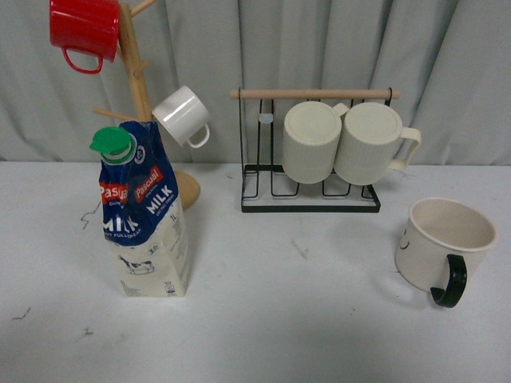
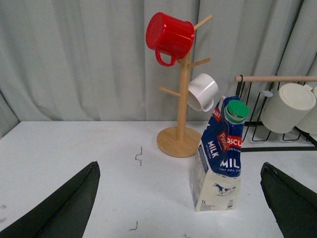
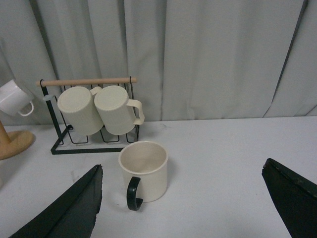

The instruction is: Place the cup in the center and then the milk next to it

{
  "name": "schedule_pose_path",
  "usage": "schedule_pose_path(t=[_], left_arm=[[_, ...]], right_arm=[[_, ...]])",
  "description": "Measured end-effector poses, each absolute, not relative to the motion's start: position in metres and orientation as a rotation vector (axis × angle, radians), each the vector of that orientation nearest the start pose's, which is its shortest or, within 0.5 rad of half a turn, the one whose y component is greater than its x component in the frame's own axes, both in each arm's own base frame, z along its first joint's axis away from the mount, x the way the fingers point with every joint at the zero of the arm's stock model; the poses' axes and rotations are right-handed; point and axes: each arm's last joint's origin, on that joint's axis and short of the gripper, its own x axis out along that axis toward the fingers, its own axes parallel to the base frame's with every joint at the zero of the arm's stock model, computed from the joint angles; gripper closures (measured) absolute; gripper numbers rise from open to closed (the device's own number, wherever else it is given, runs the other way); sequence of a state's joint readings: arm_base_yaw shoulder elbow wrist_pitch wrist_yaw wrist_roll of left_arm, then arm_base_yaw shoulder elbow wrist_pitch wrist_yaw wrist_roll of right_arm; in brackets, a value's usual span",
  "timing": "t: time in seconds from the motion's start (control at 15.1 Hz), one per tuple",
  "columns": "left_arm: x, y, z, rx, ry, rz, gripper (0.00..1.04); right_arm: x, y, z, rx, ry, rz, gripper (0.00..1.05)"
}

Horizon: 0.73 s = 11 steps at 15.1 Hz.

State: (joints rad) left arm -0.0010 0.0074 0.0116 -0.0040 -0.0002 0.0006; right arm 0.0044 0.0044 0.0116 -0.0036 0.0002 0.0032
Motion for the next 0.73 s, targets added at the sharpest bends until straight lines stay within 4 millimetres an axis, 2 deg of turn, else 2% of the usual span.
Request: schedule_pose_path(t=[0.73], left_arm=[[0.0975, -0.0001, 0.1665, 0.001, 0.000, -0.001, 0.07]], right_arm=[[0.0973, 0.0004, 0.1668, 0.003, -0.004, 0.004, 0.06]])
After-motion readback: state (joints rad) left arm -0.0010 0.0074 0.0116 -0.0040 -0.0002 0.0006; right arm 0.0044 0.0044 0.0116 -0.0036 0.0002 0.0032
